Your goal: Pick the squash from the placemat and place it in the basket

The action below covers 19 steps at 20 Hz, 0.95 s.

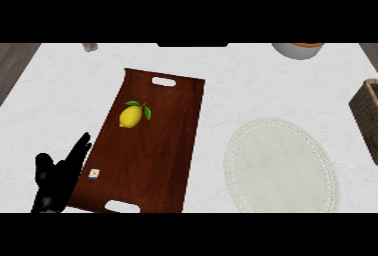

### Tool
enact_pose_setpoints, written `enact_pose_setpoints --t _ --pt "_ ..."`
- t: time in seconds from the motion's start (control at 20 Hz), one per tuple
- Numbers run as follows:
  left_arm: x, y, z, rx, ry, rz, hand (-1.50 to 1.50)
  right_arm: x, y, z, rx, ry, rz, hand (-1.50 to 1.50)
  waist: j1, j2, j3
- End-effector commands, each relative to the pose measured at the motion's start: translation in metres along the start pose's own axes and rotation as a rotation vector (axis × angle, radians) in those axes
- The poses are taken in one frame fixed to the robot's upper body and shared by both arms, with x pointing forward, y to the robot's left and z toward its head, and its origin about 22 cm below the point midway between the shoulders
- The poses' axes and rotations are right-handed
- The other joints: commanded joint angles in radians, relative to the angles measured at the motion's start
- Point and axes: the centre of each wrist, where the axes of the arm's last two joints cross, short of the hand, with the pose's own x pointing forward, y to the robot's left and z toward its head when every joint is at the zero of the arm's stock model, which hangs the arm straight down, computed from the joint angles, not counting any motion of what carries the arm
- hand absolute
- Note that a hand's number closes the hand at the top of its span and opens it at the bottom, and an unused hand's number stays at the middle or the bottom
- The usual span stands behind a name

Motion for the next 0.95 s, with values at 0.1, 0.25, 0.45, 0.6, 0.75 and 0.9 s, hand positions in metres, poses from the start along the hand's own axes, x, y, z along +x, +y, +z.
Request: enact_pose_setpoints --t 0.1,0.25,0.45,0.6,0.75,0.9 --pt "-0.033 -0.013 0.006 0.013 0.136 0.031 0.0 -0.027 -0.022 -0.009 -0.039 -0.039 -0.001 -1.5 0.003 0.01 -0.013" --pt "-0.031 -0.001 -0.005 0.01 0.147 0.025 0.0 -0.034 -0.04 -0.005 -0.058 -0.052 -0.065 -1.5 -0.01 0.009 -0.013" --pt "-0.031 -0.005 0.007 0.012 0.143 0.001 0.0 -0.027 -0.062 -0.006 -0.129 -0.024 -0.144 -1.5 -0.002 0.007 -0.013" --pt "-0.041 0.003 0.001 0.016 0.151 0.037 0.0 -0.047 -0.056 -0.011 -0.156 0.046 -0.209 -1.5 -0.001 0.011 -0.014" --pt "-0.034 0.004 0.003 0.014 0.154 0.023 0.0 -0.063 -0.105 0.007 -0.2 0.059 -0.201 -1.5 -0.018 0.007 -0.013" --pt "-0.03 0.007 0.012 0.016 0.151 0.038 0.0 -0.087 -0.137 0.021 -0.212 0.094 -0.209 -1.5 -0.02 0.006 -0.011"
